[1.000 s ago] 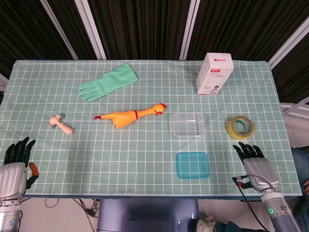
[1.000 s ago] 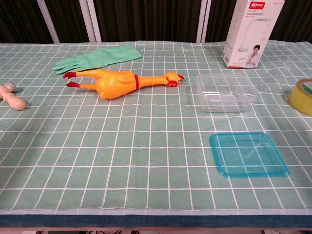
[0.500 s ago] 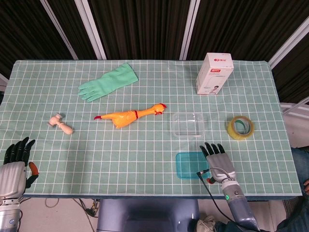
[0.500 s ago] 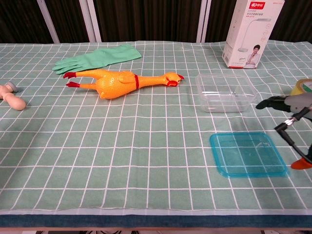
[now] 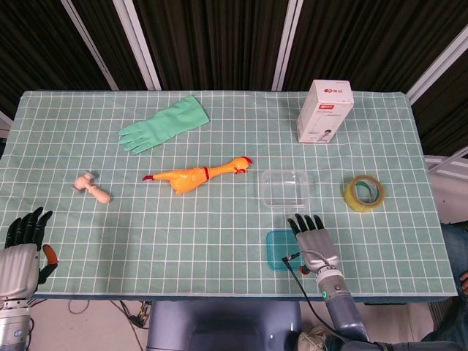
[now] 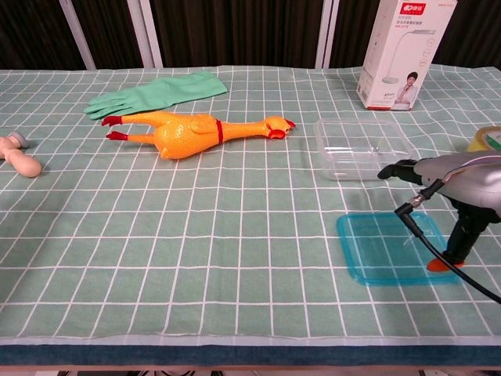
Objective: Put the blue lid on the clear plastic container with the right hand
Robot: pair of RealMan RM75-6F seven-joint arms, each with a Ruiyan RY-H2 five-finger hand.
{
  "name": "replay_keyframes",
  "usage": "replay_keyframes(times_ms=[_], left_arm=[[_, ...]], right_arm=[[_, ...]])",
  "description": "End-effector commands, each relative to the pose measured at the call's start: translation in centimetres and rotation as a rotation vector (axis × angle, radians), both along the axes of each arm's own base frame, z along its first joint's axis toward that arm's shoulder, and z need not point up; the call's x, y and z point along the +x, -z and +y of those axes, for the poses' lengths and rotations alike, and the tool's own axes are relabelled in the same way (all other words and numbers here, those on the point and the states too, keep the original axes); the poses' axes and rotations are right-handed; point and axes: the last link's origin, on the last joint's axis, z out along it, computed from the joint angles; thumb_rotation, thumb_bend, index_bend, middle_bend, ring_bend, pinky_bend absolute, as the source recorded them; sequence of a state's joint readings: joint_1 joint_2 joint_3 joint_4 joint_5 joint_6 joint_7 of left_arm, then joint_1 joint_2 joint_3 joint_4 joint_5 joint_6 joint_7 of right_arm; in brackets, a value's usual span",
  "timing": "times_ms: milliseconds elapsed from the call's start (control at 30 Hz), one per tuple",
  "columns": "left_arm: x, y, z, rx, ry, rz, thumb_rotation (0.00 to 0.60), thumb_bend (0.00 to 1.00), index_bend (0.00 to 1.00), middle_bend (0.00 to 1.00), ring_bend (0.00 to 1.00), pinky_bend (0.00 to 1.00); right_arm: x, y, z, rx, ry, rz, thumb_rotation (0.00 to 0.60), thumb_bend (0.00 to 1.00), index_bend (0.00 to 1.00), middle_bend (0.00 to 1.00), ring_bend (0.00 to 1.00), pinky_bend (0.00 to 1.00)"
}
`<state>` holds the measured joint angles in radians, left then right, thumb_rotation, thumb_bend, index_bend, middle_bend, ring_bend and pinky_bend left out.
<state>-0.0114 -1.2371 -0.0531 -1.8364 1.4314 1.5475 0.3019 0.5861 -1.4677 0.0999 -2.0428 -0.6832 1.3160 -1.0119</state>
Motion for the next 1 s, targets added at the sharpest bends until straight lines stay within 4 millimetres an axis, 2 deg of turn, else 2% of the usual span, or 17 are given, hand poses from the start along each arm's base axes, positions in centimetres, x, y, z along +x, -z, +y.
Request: replay_keyframes(times_ms=[33,300,1000], left_arm=[[0.0,0.0,0.0,0.0,-0.001,0.001,0.6,0.8,0.09,0.0,0.0,0.0],[0.0,0.1,0.0,-0.002,0.0,0.002,0.6,0.8,0.09,0.0,0.0,0.0],[-0.1,0.0,0.1,0.001,-0.003,0.003,0.6,0.8,0.09,0.0,0.0,0.0]], right_arm=[[0.1,0.2,0.3,0.011,0.017,-0.011,0.6,0.12,0.0,0.08,0.0,0.0],[0.5,0.9,0.8,0.02,0.019,-0.021,0.6,0.12,0.0,0.13,0.0,0.0],[1.0,2.9,0.6,0.022,0.035,-0.034,0.6,0.12,0.0,0.14,0.0,0.0]])
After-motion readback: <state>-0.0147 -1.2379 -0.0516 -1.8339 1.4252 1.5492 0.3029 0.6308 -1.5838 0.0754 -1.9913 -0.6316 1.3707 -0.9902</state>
